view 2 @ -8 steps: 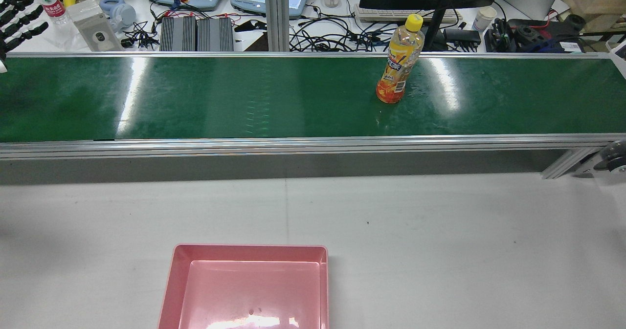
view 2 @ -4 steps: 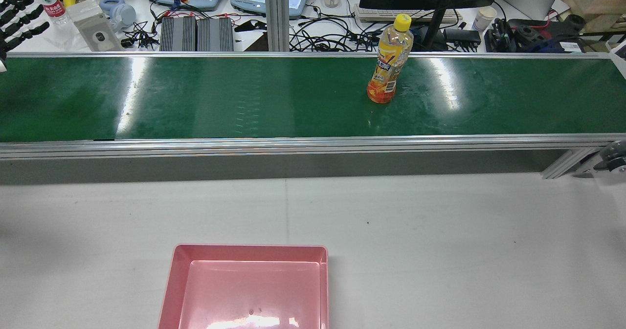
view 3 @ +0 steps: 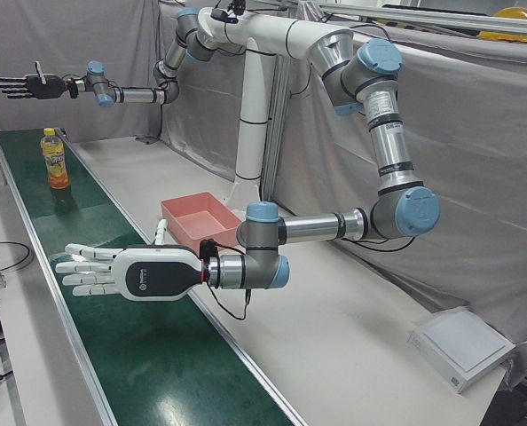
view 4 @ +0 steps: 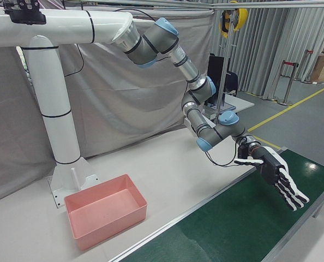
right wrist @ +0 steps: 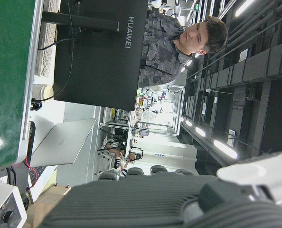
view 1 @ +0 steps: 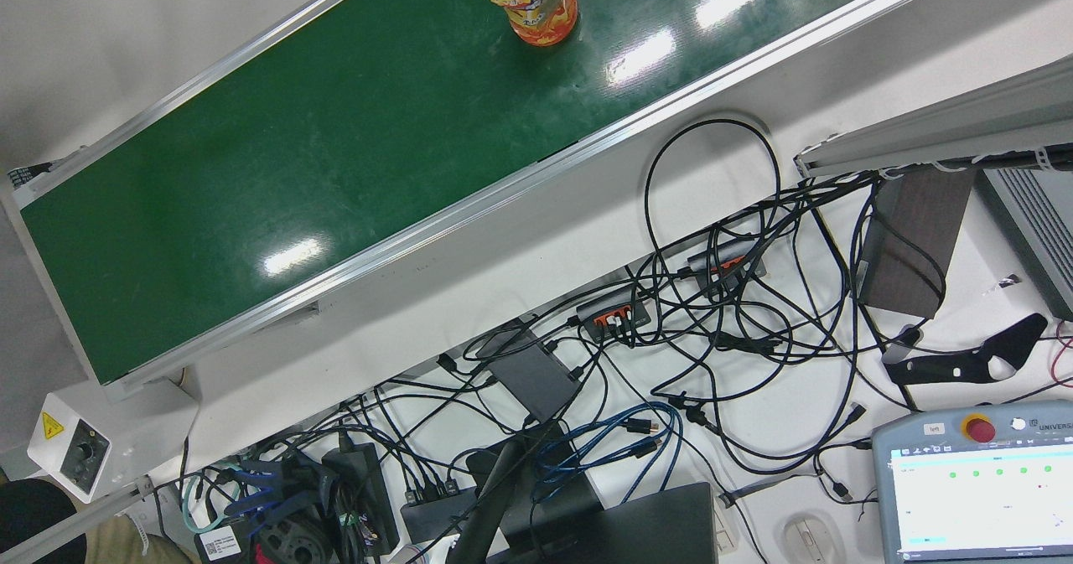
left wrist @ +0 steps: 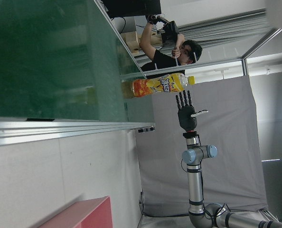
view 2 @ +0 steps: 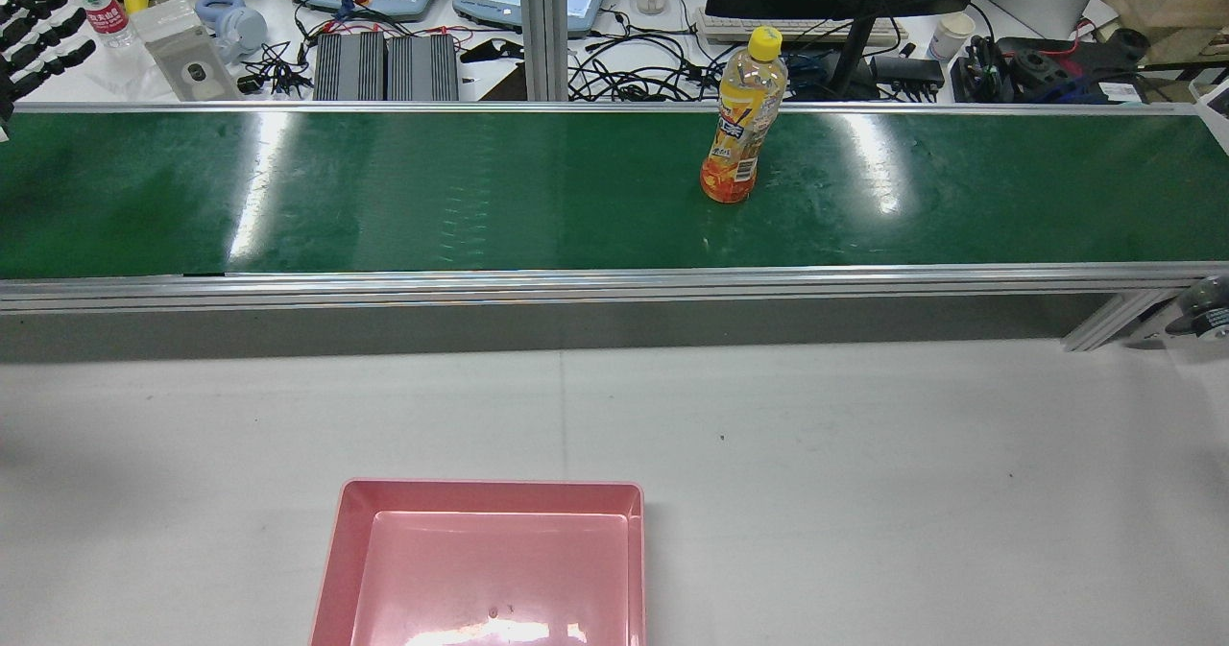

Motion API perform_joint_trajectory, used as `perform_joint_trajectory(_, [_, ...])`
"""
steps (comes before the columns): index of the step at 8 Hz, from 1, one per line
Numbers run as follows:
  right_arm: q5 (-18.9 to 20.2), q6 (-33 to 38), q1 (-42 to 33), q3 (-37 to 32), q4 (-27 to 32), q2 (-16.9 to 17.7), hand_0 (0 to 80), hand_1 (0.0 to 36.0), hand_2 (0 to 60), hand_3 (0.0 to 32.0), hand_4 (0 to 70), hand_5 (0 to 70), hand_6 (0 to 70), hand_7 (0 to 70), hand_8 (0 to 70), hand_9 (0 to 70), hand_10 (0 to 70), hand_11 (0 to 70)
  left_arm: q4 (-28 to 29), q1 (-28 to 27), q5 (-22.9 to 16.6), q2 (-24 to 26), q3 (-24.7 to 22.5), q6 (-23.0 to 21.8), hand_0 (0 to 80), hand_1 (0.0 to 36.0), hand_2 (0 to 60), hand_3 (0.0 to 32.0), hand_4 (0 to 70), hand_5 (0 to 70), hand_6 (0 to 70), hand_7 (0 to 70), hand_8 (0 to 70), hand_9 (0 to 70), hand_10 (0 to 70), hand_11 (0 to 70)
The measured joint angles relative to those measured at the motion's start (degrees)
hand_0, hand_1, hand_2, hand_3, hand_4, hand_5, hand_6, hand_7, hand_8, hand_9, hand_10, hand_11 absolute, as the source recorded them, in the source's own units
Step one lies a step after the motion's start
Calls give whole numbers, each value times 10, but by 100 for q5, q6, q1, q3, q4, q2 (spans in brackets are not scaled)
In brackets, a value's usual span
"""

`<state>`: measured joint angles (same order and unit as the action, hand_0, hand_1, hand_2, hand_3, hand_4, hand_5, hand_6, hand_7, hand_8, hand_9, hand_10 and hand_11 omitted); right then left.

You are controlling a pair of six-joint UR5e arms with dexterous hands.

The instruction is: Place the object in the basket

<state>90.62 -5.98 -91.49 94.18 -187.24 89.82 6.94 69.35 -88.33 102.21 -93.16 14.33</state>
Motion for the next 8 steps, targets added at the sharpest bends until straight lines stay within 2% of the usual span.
perform_joint_trajectory(8, [0, 0, 0, -5, -5, 0, 0, 0, 0, 0, 0, 0, 0, 0, 0, 0, 0, 0, 0, -2, 0, 17, 0, 0, 582, 68, 0, 26, 95, 113, 0, 0, 22, 17, 34, 66])
